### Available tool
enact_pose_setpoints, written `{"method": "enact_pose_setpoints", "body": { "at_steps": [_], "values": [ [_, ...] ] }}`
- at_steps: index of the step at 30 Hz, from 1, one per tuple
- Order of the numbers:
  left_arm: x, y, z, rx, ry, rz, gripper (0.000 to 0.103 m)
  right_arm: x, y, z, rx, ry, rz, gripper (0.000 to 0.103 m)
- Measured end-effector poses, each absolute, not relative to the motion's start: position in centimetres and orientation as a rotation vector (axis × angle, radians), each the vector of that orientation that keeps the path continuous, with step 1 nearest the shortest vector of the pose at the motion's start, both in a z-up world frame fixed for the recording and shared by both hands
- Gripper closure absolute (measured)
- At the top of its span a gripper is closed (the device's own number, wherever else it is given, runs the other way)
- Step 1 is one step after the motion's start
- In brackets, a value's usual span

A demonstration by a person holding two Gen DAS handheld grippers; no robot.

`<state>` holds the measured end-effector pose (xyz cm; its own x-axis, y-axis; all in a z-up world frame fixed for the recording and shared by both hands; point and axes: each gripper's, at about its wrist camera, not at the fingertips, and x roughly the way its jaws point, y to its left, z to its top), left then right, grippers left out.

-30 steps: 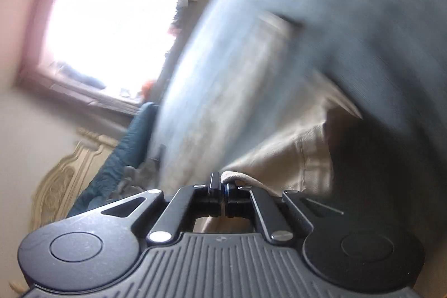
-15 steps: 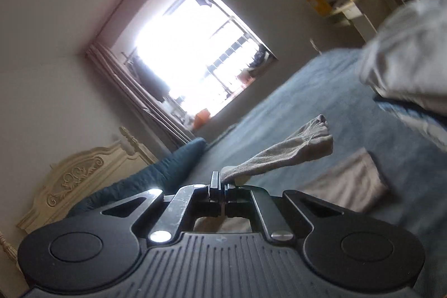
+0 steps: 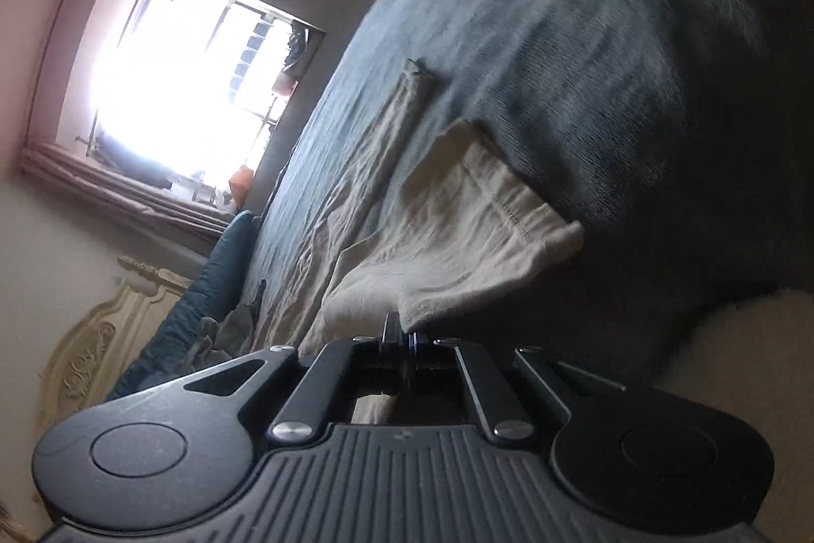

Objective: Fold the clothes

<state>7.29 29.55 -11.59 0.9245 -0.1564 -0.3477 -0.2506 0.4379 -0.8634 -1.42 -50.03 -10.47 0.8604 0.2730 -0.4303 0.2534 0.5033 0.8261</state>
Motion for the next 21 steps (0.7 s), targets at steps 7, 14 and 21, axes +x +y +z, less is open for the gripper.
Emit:
{"method": "enact_pose_setpoints", "body": {
  "at_steps": [7,14,21],
  "values": [
    [7.6,30.3,-12.8,-1.080,0.452,0.065,0.093,-1.7,-51.2,-14.9,1.121,0.696,-0.066,0.092],
    [7.1,31.5,-11.1,-1.036,0.449,0.117,0.077,-3.6,-52.8,-10.6,0.858,0.639,-0.276,0.067],
    [5.3,28.0,-7.3,-0.871,0.322,0.191,0.075,1.7,-53.3,-6.3,0.641,0.544,-0.185,0.067]
  ]
}}
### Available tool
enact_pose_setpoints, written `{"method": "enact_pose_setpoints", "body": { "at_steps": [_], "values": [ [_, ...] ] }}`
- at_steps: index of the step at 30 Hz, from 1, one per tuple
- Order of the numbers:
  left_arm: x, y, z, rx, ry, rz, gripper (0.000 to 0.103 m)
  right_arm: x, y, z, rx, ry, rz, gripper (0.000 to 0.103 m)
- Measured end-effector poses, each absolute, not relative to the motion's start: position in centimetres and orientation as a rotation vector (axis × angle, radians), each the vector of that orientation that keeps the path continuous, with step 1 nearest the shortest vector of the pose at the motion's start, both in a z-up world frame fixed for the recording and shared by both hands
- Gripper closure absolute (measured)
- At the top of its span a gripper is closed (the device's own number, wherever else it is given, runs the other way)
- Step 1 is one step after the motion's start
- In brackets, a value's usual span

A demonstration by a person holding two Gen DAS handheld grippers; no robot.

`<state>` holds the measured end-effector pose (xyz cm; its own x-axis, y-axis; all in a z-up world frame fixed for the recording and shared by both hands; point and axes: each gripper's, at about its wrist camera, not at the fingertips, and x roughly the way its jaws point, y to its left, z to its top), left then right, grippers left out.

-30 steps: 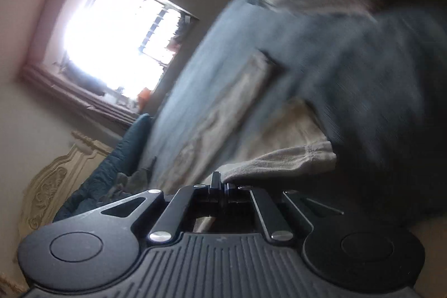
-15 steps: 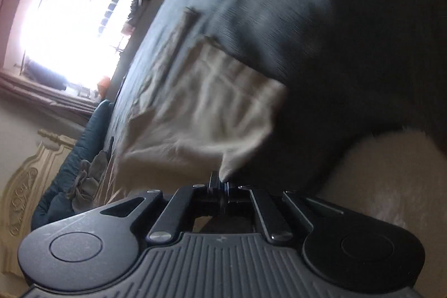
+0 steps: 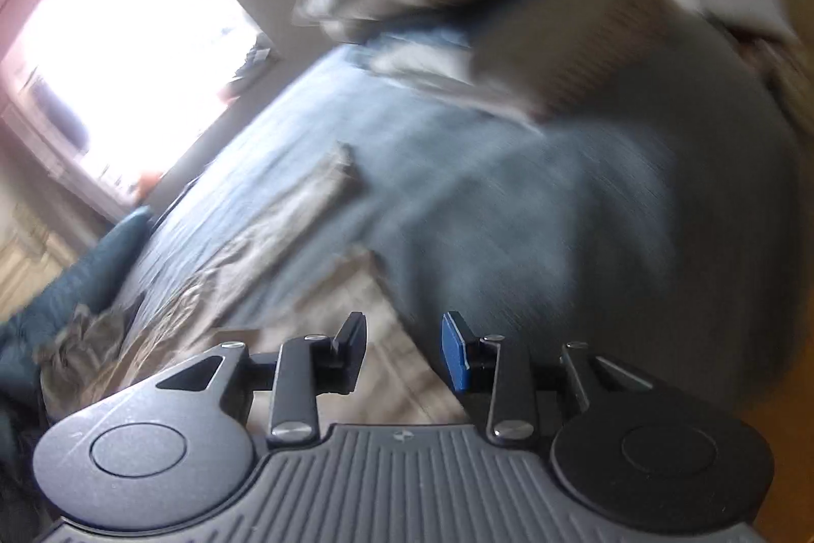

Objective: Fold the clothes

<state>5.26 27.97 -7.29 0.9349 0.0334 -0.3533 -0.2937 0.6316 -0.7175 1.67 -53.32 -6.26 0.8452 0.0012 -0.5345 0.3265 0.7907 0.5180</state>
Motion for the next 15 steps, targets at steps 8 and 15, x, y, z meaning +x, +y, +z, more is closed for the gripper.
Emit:
{"method": "enact_pose_setpoints", "body": {
  "at_steps": [8,15],
  "values": [
    [8.7,20.7,-3.8,-0.638,0.359,-0.044,0.069,11.6,-51.8,-8.1,0.379,0.684,-0.064,0.065],
    [12.1,11.8,-5.4,-0.380,0.470,-0.207,0.069,11.5,-50.5,-8.6,0.271,0.711,-0.028,0.072]
  ]
}}
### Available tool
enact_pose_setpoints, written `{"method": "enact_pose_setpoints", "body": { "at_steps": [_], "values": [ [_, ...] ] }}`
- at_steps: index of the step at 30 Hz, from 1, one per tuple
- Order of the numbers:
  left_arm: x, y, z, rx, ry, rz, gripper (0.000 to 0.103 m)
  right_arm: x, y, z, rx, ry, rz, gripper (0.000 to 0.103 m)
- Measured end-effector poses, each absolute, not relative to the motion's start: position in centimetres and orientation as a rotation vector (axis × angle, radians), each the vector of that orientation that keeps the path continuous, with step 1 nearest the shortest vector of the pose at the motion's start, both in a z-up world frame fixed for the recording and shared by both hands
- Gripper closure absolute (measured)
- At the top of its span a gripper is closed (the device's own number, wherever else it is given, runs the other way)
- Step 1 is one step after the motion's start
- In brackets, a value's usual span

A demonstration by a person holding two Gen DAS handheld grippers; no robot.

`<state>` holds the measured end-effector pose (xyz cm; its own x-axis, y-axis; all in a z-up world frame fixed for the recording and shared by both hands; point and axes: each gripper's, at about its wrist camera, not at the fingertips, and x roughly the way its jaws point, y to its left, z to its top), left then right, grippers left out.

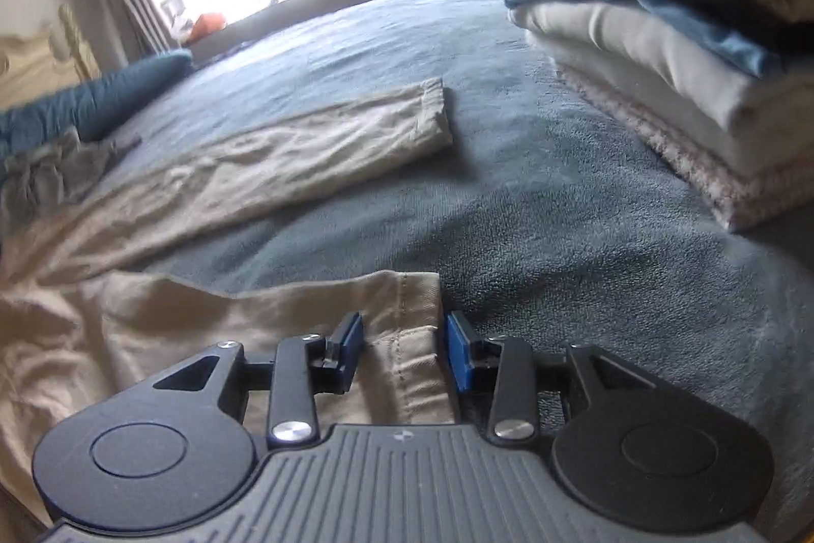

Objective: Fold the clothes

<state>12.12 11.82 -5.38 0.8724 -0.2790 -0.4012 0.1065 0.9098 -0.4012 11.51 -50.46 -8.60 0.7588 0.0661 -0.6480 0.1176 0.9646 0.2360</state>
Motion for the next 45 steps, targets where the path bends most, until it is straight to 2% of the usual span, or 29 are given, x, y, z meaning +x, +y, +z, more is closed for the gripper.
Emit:
{"method": "enact_pose_setpoints", "body": {
  "at_steps": [1,2,4,7,13,16,19,22,25,28,31,37,42,45],
  "values": [
    [11.8,11.2,-5.9,-0.370,0.482,-0.208,0.069,11.5,-50.2,-8.6,0.249,0.705,-0.027,0.083],
    [11.3,10.6,-6.5,-0.365,0.494,-0.201,0.069,11.3,-50.1,-8.3,0.240,0.690,-0.023,0.089],
    [11.7,10.0,-7.8,-0.361,0.520,-0.181,0.069,10.2,-49.8,-7.5,0.214,0.621,-0.046,0.091],
    [11.1,9.6,-8.8,-0.351,0.553,-0.140,0.069,8.8,-50.0,-6.7,0.196,0.533,-0.078,0.091],
    [11.0,10.2,-9.8,-0.358,0.570,-0.121,0.069,10.1,-52.6,-9.9,0.263,0.570,-0.118,0.087],
    [10.6,10.3,-9.6,-0.353,0.570,-0.115,0.069,9.2,-54.3,-8.6,0.326,0.518,-0.231,0.081],
    [10.2,10.3,-9.3,-0.349,0.567,-0.111,0.069,7.3,-54.5,-6.6,0.457,0.499,-0.137,0.082],
    [10.1,10.5,-9.5,-0.364,0.550,-0.117,0.069,6.3,-49.4,-5.7,0.317,0.561,0.029,0.082],
    [10.1,10.9,-10.0,-0.411,0.543,-0.125,0.069,6.0,-45.2,-7.4,0.131,0.683,0.083,0.085],
    [10.0,11.7,-9.9,-0.434,0.535,-0.146,0.069,6.2,-46.7,-8.9,0.090,0.751,-0.068,0.094],
    [9.8,12.3,-8.9,-0.435,0.503,-0.178,0.069,6.8,-47.6,-5.9,0.084,0.717,-0.194,0.088],
    [12.1,12.7,-6.1,-0.411,0.415,-0.213,0.068,13.8,-37.8,-0.5,-0.119,0.592,0.093,0.086],
    [16.5,16.0,-3.6,-0.469,0.432,-0.142,0.067,23.2,-28.0,-0.7,-0.188,0.597,0.360,0.086],
    [19.0,17.3,-4.1,-0.478,0.454,-0.062,0.067,28.4,-22.2,-0.6,-0.162,0.634,0.511,0.086]
  ]
}}
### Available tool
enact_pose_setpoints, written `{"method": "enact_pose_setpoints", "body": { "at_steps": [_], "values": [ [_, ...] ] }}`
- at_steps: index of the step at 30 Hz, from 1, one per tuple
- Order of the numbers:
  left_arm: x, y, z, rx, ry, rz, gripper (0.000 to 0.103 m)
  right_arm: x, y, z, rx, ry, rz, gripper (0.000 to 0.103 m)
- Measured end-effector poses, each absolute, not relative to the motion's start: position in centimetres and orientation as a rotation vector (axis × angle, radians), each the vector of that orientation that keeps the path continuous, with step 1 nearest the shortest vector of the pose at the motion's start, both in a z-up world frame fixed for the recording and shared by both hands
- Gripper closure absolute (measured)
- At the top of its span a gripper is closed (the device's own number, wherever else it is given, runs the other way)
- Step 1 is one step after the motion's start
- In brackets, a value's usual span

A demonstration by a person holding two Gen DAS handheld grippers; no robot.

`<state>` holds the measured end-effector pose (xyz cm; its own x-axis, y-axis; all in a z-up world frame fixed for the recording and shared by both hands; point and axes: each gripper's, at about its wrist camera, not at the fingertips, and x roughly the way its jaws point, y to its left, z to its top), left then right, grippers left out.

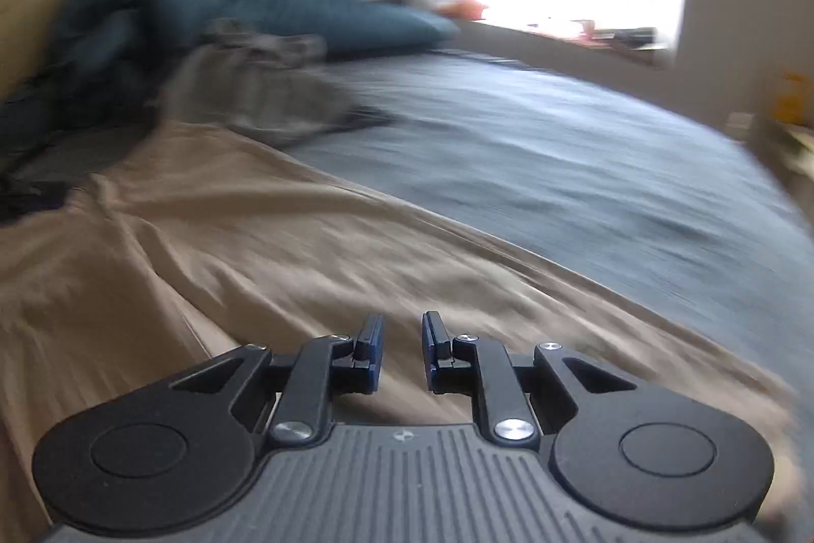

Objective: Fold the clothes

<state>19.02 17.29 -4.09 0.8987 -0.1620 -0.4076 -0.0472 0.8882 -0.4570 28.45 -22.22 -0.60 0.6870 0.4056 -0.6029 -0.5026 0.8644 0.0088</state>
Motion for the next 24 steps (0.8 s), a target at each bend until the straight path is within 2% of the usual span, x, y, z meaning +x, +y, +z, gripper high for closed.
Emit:
{"method": "enact_pose_setpoints", "body": {
  "at_steps": [5,11,14,17,20,24],
  "values": [
    [21.7,17.3,-6.3,-0.480,0.427,0.039,0.067,36.9,-11.9,-1.2,-0.114,0.731,0.707,0.086],
    [22.2,18.1,-8.2,-0.445,0.369,0.092,0.067,46.3,-0.9,-7.2,-0.219,0.921,0.713,0.087],
    [21.8,19.1,-8.4,-0.470,0.353,0.067,0.067,49.5,1.9,-8.2,-0.239,0.861,0.677,0.088],
    [21.3,20.0,-8.4,-0.484,0.334,0.067,0.066,52.7,3.4,-8.2,-0.183,0.879,0.591,0.088],
    [20.9,21.2,-8.6,-0.530,0.323,0.056,0.066,52.5,4.3,-6.4,-0.182,0.845,0.566,0.083],
    [20.7,22.5,-9.0,-0.598,0.322,0.054,0.063,48.4,6.0,-3.4,-0.207,0.804,0.760,0.083]
  ]
}}
